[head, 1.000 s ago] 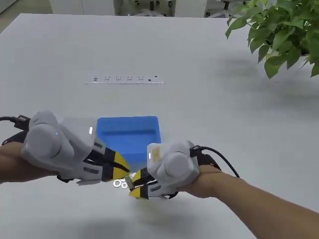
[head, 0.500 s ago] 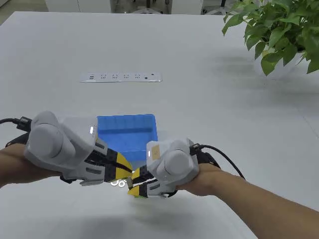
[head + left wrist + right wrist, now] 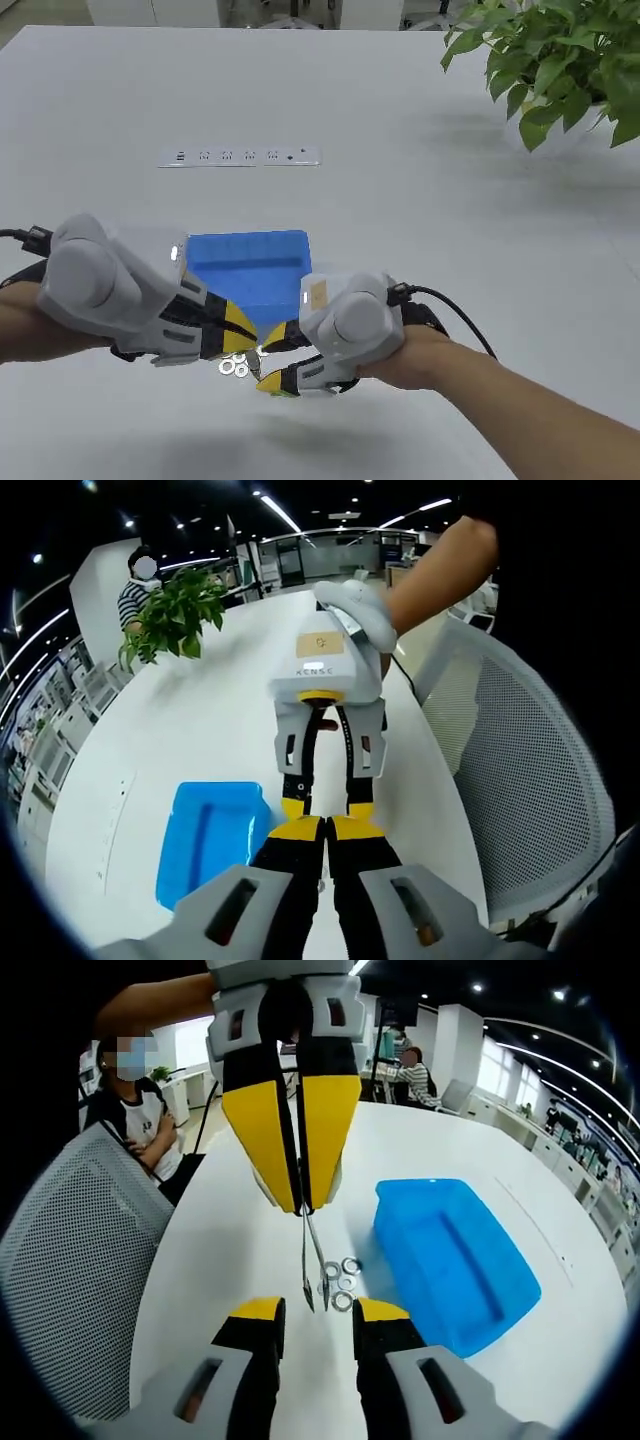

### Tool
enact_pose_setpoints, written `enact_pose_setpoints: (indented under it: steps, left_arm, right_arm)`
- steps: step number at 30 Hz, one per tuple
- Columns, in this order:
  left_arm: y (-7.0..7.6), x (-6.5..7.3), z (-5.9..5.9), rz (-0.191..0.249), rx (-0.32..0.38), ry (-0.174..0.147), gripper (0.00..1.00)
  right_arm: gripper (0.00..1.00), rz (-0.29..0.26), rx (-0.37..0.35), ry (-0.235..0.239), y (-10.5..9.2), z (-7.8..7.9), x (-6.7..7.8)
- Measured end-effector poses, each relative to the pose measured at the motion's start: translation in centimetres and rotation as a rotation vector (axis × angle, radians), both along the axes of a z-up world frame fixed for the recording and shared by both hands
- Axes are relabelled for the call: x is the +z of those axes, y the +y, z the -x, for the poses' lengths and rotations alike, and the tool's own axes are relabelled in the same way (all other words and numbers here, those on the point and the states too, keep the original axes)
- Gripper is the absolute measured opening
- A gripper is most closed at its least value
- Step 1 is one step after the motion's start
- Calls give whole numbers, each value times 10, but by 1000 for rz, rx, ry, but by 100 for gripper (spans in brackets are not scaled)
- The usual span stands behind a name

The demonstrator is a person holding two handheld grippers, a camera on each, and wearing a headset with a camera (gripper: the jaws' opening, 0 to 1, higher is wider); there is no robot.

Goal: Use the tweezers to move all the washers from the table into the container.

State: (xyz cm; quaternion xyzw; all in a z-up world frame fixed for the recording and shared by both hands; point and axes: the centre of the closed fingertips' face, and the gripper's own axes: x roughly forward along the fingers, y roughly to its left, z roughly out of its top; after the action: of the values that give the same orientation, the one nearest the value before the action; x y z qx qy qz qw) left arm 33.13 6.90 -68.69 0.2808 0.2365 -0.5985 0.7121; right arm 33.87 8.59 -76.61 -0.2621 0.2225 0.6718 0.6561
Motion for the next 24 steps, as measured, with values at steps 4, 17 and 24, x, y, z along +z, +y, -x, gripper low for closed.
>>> enact_pose_setpoints:
  steps: [4, 17, 24]
  left_arm:
    - [3, 1, -2, -7, 1, -4, 5]
    - [16, -1, -4, -27, 13, -6, 5]
    - [20, -3, -5, -33, 19, -4, 5]
  right_arm:
    - [32, -9, -34, 3, -4, -4, 3]
    - [36, -18, -86, 2, -15, -13, 9]
    - [37, -12, -83, 2, -16, -13, 7]
